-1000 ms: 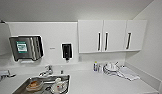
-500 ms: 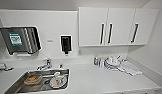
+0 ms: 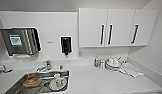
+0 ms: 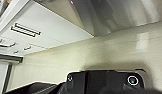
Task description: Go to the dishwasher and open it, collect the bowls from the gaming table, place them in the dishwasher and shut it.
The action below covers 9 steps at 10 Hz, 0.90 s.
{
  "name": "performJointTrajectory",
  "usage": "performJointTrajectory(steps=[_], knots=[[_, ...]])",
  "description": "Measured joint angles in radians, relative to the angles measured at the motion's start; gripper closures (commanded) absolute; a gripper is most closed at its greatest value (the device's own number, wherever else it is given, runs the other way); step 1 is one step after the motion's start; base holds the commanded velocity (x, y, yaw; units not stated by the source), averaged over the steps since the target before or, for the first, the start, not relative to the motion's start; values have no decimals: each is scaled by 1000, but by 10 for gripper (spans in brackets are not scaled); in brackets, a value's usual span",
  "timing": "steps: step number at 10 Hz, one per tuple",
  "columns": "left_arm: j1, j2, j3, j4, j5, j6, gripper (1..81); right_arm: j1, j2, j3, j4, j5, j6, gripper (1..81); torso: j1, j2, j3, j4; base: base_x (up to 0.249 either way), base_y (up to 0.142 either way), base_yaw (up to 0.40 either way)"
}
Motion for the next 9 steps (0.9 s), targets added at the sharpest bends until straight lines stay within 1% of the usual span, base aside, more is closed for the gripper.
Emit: performJointTrajectory(steps=[1,2,4,5,6,9], knots=[[0,-30,26,13,-3,-3,10,0,0,-1,2,-1,0,10,16,-27,-11,0,0,0,0],[0,-53,53,26,-4,-4,10,0,0,-1,4,0,0,10,32,-53,-32,0,0,0,0],[0,-87,100,71,-5,-6,10,35,0,-1,31,-2,0,10,76,-124,-99,0,0,0,0],[0,-88,100,74,-7,-6,10,59,-1,4,42,0,1,10,100,-161,-135,0,0,0,0],[0,-87,99,76,-7,-6,10,75,-5,19,54,-1,1,10,119,-189,-161,0,0,0,0],[0,-64,74,77,-10,-6,10,141,-48,105,88,-1,1,10,177,-280,-180,0,0,0,0]])
